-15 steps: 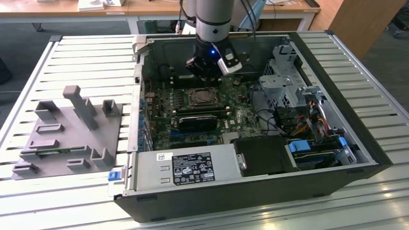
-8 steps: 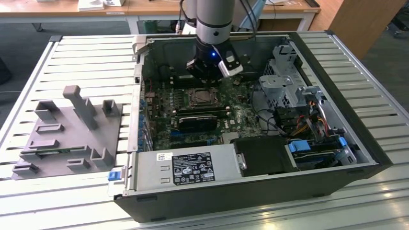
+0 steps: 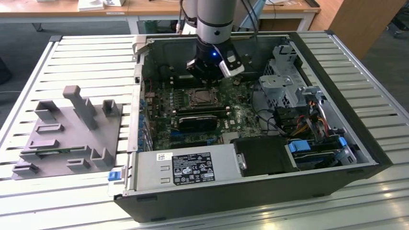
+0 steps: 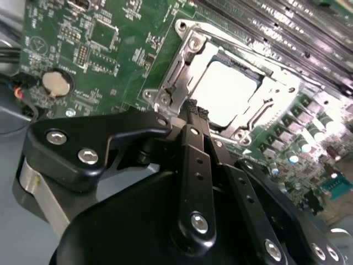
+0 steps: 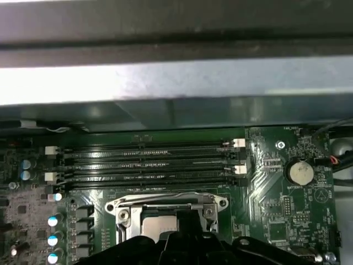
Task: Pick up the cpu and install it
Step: 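Install the second cpu locking lever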
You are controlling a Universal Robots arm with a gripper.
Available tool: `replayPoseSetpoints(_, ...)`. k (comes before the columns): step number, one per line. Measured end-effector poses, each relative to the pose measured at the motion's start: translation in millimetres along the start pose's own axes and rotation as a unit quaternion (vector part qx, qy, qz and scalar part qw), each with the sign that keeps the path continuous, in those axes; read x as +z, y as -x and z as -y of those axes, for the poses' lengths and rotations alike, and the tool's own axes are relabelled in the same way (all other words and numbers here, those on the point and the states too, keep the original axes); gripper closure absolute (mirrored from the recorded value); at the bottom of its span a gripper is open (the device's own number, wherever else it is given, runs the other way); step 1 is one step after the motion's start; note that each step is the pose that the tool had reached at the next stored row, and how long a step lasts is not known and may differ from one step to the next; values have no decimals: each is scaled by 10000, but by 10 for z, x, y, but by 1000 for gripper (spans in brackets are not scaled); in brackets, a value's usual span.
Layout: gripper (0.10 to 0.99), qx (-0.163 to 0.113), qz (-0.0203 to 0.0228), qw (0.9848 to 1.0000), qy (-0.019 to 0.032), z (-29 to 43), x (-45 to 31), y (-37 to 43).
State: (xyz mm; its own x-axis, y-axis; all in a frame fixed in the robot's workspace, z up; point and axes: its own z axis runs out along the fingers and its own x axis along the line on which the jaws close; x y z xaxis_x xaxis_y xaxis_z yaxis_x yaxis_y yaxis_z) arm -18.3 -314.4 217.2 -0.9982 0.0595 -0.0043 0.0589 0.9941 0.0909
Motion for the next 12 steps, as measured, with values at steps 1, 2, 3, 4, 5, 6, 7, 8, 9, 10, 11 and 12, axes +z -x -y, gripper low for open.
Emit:
replayPoseSetpoints(1,980,0,0,10000,0,-3,-32,0)
replayPoseSetpoints(2,980,0,0,10000,1,-6,-71,1)
replayPoseSetpoints(3,980,0,0,10000,-1,-10,-116,1)
replayPoseSetpoints(4,980,0,0,10000,0,-15,-160,1)
replayPoseSetpoints(5,980,0,0,10000,0,-19,-205,1)
replayPoseSetpoints(6,980,0,-1,10000,-1,-23,-251,1)
replayPoseSetpoints(7,980,0,0,10000,0,-27,-291,2)
replayPoseSetpoints(8,980,-1,-1,10000,-1,-28,-316,2)
replayPoseSetpoints(9,980,-1,0,10000,-6,-27,-324,2)
replayPoseSetpoints(10,980,-1,0,10000,-9,-17,-325,3)
replayPoseSetpoints(11,980,-1,0,10000,-9,2,-327,4)
replayPoseSetpoints(12,980,0,0,10000,-9,34,-330,5)
